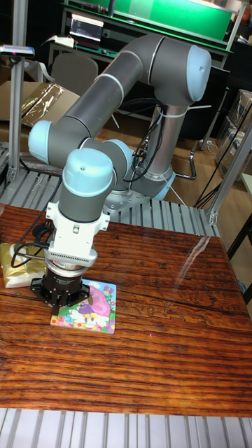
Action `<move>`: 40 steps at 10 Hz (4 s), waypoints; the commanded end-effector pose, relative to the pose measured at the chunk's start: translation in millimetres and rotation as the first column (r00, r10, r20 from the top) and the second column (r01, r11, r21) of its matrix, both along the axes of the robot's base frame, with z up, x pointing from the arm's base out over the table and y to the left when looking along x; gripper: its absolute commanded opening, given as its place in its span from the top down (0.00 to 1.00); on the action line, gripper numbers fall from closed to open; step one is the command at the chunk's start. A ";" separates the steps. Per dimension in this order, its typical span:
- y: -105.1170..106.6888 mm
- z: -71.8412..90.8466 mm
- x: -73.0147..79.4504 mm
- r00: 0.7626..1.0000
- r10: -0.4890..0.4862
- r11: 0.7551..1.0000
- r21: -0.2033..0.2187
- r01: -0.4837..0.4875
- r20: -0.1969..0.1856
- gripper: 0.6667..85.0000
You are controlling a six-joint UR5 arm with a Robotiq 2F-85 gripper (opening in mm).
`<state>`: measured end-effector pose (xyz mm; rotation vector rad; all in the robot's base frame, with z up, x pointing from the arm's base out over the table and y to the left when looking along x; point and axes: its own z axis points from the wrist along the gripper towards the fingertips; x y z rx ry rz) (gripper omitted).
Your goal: Assemble one piece of a puzzle
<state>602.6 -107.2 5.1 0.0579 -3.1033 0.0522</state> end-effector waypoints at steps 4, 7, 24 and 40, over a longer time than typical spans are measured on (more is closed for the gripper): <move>1.4 0.7 1.1 1.000 -0.007 1.000 0.009 0.007 0.004 0.99; 1.0 1.7 0.1 1.000 -0.005 1.000 0.006 0.005 0.001 0.99; 31.4 5.1 -8.7 0.996 -0.086 0.995 0.053 0.087 -0.026 0.99; 26.4 7.2 -7.0 0.997 -0.075 0.997 0.021 0.075 -0.032 0.99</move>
